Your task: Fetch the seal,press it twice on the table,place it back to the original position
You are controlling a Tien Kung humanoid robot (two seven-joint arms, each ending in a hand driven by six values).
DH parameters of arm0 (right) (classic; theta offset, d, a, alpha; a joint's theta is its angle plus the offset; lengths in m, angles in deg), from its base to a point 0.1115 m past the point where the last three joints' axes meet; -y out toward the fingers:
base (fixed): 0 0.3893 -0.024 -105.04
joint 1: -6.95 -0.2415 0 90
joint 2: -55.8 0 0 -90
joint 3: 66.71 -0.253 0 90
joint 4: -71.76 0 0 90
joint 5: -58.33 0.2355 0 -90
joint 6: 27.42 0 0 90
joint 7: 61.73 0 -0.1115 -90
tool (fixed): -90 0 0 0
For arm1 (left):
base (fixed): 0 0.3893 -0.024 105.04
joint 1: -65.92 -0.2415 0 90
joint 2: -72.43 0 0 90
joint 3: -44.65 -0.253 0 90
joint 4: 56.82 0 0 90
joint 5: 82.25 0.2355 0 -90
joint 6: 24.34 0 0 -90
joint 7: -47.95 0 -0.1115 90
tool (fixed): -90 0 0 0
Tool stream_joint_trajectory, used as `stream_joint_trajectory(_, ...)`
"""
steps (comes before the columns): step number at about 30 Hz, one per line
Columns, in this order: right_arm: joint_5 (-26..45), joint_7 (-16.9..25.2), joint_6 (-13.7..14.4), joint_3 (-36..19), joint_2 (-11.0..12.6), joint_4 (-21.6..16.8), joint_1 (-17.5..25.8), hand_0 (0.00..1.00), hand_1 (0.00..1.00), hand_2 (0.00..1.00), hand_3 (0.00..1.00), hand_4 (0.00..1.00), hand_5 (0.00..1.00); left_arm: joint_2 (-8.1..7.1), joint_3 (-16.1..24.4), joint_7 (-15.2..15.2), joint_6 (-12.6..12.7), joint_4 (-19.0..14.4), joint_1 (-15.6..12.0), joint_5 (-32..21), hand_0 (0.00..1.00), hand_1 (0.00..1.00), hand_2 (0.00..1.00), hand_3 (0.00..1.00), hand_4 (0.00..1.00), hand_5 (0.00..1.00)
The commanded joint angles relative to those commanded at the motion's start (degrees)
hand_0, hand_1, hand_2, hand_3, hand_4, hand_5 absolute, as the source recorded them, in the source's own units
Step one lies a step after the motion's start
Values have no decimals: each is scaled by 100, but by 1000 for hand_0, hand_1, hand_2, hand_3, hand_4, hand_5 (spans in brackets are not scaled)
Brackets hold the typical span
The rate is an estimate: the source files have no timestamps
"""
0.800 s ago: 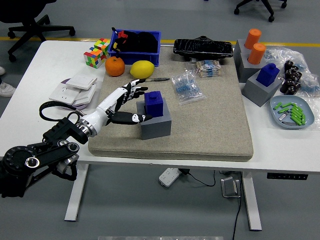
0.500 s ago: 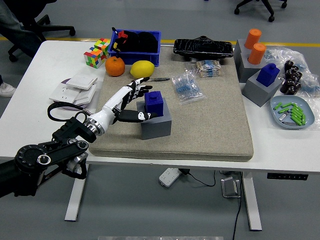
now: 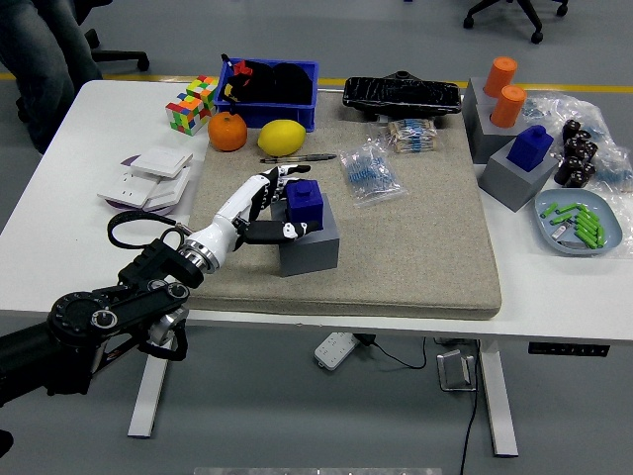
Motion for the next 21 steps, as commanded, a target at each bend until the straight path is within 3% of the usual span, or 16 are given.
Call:
stream_joint_trajectory(5,2,-1,-2,8,6,5,6,721,680,644,613,711,513,34,2,46,30,3,-10,-1,782,755,661,802,790,2)
stream_joint_trajectory(6,4,-1,-2,13,8,6,7,721,679,644,612,711,514,42,10,57,34,13,-13,20,692,682,575,742,755,2)
stream_joint_trajectory(11,12,0,-7,19,5,3,1,721,679,644,612,711,514,83,46,149,98,75,-30,6,692,682,575,742,755,2)
stream_joint_trajectory(12,11,1,-6,16,6,3,0,721,680,644,612,711,513,89,50,172,111,90,-32,-8,663,549,500,626,670,2)
stream_joint_trajectory(21,18,1,-1,43,18,5,-3,721,679,644,612,711,514,105,69,321,238,172,-54,-104,660,519,477,605,631,2)
